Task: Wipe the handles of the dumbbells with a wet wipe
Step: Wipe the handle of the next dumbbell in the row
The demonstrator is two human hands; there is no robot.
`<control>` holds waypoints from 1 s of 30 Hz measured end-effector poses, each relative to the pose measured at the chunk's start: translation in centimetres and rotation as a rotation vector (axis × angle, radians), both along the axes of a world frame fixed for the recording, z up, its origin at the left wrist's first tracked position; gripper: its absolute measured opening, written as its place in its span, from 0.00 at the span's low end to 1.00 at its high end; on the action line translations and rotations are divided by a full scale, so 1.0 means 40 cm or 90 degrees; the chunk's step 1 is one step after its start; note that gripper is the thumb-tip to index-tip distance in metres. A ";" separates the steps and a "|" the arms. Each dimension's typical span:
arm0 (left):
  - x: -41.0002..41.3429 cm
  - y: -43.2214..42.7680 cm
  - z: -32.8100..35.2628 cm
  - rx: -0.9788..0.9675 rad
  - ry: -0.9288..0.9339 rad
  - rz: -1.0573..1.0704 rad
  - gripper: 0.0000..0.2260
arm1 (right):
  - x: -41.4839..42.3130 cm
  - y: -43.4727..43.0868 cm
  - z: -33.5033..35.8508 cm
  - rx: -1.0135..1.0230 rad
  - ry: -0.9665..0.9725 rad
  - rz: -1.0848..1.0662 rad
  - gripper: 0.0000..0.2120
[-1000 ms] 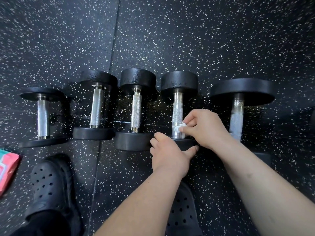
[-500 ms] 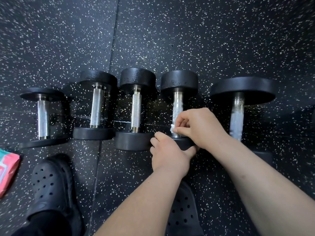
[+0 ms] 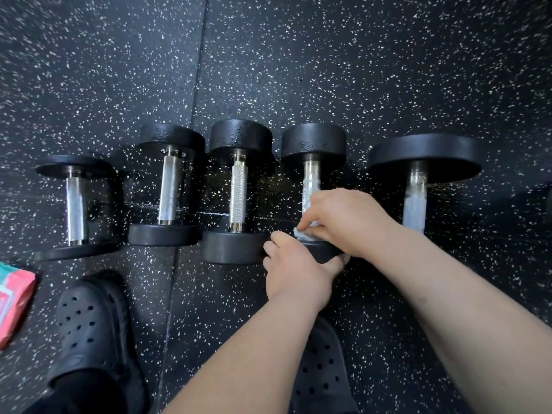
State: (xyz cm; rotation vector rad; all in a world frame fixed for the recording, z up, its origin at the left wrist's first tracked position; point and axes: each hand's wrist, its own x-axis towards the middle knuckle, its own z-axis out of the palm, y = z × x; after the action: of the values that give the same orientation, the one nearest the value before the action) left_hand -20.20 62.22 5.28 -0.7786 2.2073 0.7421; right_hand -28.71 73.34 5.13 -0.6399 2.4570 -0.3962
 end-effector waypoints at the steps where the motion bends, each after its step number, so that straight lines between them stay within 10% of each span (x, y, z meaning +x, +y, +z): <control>1: 0.001 0.000 0.000 -0.002 0.001 -0.002 0.46 | -0.005 0.009 0.006 0.004 -0.017 0.003 0.08; 30: 0.001 0.001 0.002 0.003 0.004 0.008 0.46 | 0.008 -0.011 -0.027 -0.005 -0.031 -0.082 0.05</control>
State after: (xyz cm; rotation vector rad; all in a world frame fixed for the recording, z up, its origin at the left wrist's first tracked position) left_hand -20.15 62.26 5.35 -0.7890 2.2077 0.7577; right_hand -28.41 72.89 4.07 -0.4715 2.4589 -0.4668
